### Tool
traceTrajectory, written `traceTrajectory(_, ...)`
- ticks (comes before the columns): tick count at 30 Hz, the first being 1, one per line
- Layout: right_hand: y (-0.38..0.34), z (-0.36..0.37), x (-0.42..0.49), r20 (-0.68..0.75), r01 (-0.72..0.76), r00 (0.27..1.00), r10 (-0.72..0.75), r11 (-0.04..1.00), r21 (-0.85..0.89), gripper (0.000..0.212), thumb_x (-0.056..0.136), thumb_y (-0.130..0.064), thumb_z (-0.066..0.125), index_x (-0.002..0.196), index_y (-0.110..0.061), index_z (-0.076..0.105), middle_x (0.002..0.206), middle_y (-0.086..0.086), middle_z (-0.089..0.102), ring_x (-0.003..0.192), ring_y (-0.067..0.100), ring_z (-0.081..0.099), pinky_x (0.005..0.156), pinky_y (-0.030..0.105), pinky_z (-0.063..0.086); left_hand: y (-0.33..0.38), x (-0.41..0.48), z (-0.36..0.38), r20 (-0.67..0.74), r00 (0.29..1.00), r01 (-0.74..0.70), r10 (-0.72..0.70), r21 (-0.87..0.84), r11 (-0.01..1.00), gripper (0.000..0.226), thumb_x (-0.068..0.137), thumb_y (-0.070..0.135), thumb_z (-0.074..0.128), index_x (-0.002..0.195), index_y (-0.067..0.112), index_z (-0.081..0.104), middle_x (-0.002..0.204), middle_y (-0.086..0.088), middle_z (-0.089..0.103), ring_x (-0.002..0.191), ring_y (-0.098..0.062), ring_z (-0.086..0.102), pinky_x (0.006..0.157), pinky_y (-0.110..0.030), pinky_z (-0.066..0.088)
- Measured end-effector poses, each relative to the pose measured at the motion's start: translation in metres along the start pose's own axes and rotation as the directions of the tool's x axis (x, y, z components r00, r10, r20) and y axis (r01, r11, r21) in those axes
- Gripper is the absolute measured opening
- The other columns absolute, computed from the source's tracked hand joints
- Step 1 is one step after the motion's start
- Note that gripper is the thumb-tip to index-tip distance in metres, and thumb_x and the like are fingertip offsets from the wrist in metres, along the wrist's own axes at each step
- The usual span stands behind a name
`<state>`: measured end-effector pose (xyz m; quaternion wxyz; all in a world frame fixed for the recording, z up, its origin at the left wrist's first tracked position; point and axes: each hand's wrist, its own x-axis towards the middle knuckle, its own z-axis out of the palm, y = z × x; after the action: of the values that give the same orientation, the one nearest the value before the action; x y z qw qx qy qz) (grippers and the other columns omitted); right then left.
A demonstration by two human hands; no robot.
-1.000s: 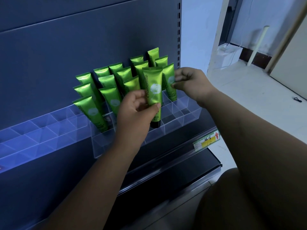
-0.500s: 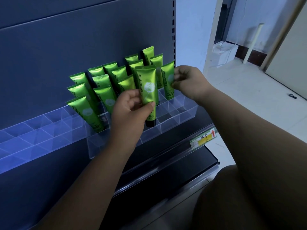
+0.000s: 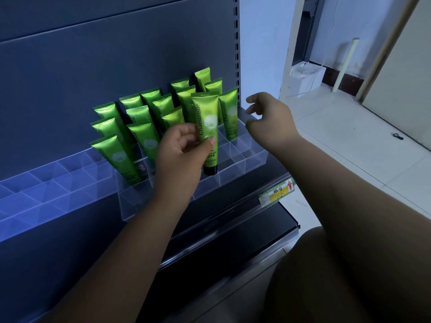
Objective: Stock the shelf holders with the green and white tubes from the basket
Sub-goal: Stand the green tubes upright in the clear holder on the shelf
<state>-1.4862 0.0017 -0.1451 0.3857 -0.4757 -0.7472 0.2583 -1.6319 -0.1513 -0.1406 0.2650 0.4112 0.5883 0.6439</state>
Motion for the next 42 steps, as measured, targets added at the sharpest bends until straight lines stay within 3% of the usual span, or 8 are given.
traceTrajectory(8, -0.039, -0.019, -0.037, 0.047, 0.298, 0.953, -0.301, 0.953, 0.054, 0.018, 0.074, -0.015, 0.052, 0.086, -0.014, 0.066, 0.080, -0.002, 0.068, 0.076, 0.021, 0.064, 0.070, 0.039, 0.055, 0.002, 0.007, 0.030, 0.035, 0.996, -0.090, 0.088, 0.054, 0.995, 0.026, 0.087, 0.011, 0.079, 0.103, 0.019, 0.061, 0.097, -0.005, 0.074, 0.081, -0.010, 0.068, 0.070, -0.028, 0.053)
traceTrajectory(10, -0.044, -0.023, -0.044, 0.071, 0.315, 0.945, -0.321, 0.946, 0.081, 0.022, 0.080, -0.019, 0.054, 0.096, -0.012, 0.066, 0.079, 0.000, 0.068, 0.073, 0.024, 0.064, 0.067, 0.040, 0.054, 0.001, 0.007, 0.037, 0.035, 0.992, -0.122, 0.120, 0.053, 0.991, 0.027, 0.085, 0.007, 0.079, 0.096, 0.023, 0.060, 0.093, -0.003, 0.073, 0.078, -0.008, 0.067, 0.068, -0.026, 0.051)
traceTrajectory(14, -0.043, -0.032, -0.045, 0.049, 0.292, 0.954, -0.295, 0.954, 0.070, 0.030, 0.095, -0.024, 0.061, 0.125, -0.022, 0.064, 0.084, -0.007, 0.068, 0.075, 0.019, 0.065, 0.071, 0.038, 0.054, 0.001, 0.006, 0.052, 0.019, 0.988, -0.154, 0.153, 0.077, 0.985, 0.033, 0.087, 0.007, 0.077, 0.083, 0.028, 0.051, 0.075, 0.008, 0.067, 0.065, 0.001, 0.057, 0.061, -0.017, 0.042)
traceTrajectory(19, -0.031, -0.038, -0.034, -0.019, 0.238, 0.971, -0.237, 0.961, 0.142, 0.018, 0.094, -0.020, 0.065, 0.112, -0.025, 0.067, 0.073, -0.003, 0.067, 0.061, 0.008, 0.057, 0.060, 0.028, 0.048, 0.003, 0.015, 0.067, 0.061, 0.987, -0.158, 0.151, 0.137, 0.978, 0.022, 0.091, 0.013, 0.076, 0.093, 0.022, 0.055, 0.078, 0.008, 0.067, 0.067, 0.003, 0.060, 0.065, -0.019, 0.045)
traceTrajectory(23, -0.020, -0.034, -0.026, -0.002, 0.156, 0.987, -0.158, 0.971, 0.180, 0.018, 0.094, -0.020, 0.067, 0.112, -0.022, 0.067, 0.076, -0.009, 0.067, 0.065, 0.002, 0.057, 0.062, 0.017, 0.043, -0.008, 0.029, 0.068, 0.090, 0.987, -0.156, 0.137, 0.267, 0.951, 0.020, 0.089, 0.021, 0.074, 0.094, 0.030, 0.057, 0.086, 0.007, 0.070, 0.079, -0.011, 0.065, 0.077, -0.038, 0.053)
traceTrajectory(30, -0.006, -0.024, -0.015, 0.058, 0.126, 0.990, -0.130, 0.990, 0.061, 0.014, 0.092, -0.016, 0.068, 0.102, -0.006, 0.065, 0.088, 0.012, 0.069, 0.086, 0.030, 0.064, 0.075, 0.039, 0.052, -0.024, 0.040, 0.071, 0.108, 0.990, -0.124, 0.086, 0.423, 0.897, 0.025, 0.088, 0.018, 0.075, 0.083, 0.028, 0.052, 0.088, -0.001, 0.067, 0.081, -0.020, 0.066, 0.077, -0.044, 0.056)
traceTrajectory(35, 0.000, -0.025, -0.014, 0.066, 0.098, 0.993, -0.101, 0.994, 0.047, 0.016, 0.091, -0.011, 0.067, 0.106, -0.006, 0.067, 0.091, 0.010, 0.070, 0.088, 0.028, 0.064, 0.077, 0.037, 0.051, -0.026, 0.041, 0.076, 0.129, 0.987, -0.148, 0.096, 0.497, 0.855, 0.037, 0.089, 0.017, 0.076, 0.074, 0.029, 0.045, 0.075, 0.010, 0.057, 0.068, -0.004, 0.054, 0.063, -0.027, 0.039)
traceTrajectory(42, 0.004, -0.025, -0.010, 0.083, 0.061, 0.994, -0.068, 0.995, 0.083, 0.015, 0.089, -0.012, 0.070, 0.102, -0.007, 0.066, 0.091, 0.010, 0.071, 0.087, 0.028, 0.067, 0.078, 0.036, 0.054, -0.026, 0.042, 0.076, 0.121, 0.986, -0.158, 0.111, 0.514, 0.843, 0.027, 0.089, 0.015, 0.076, 0.079, 0.024, 0.052, 0.076, 0.011, 0.058, 0.069, -0.002, 0.055, 0.062, -0.024, 0.042)
